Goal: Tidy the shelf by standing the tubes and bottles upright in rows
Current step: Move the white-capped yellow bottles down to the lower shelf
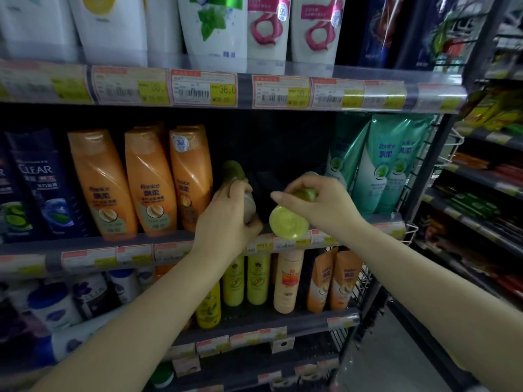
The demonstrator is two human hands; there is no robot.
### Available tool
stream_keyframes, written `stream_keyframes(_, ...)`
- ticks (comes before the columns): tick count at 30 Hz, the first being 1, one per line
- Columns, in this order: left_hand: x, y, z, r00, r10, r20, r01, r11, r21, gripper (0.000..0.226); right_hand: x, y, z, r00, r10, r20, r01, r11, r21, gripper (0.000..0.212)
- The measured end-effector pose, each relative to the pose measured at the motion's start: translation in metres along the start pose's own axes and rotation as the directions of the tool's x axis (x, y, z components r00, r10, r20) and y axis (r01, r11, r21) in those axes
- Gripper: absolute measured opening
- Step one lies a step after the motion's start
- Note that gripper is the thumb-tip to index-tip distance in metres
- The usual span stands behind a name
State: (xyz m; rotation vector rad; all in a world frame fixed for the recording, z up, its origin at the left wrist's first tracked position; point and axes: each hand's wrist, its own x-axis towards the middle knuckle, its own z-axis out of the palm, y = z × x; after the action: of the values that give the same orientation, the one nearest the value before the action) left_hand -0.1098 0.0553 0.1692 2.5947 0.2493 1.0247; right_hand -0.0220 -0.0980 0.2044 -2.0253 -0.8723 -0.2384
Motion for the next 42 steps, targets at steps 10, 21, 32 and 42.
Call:
stream_keyframes(10,0.009,0.016,-0.024,0.993,0.097,-0.069,-0.096,0.995,0.017,0.046,0.011,0.002,-0.004,0.979,0.200,0.050,-0.198,0.980,-0.034,0.065)
stream_keyframes(21,-0.021,-0.001,-0.010,0.989,0.121,-0.090,-0.125,0.991,-0.040,0.051,-0.006,0.011,0.000,0.893,0.425,0.144,-0.441,0.892,0.101,0.077)
stream_keyframes(32,-0.030,0.003,-0.025,0.981,0.107,-0.163,-0.128,0.984,-0.123,0.044,-0.044,0.018,0.008,0.951,0.302,0.073,-0.311,0.927,0.209,0.053)
stream_keyframes(42,-0.039,0.010,-0.048,0.940,0.244,-0.239,-0.247,0.969,0.016,0.019,-0.052,0.024,0.011,0.967,0.245,0.070,-0.254,0.938,0.234,0.051)
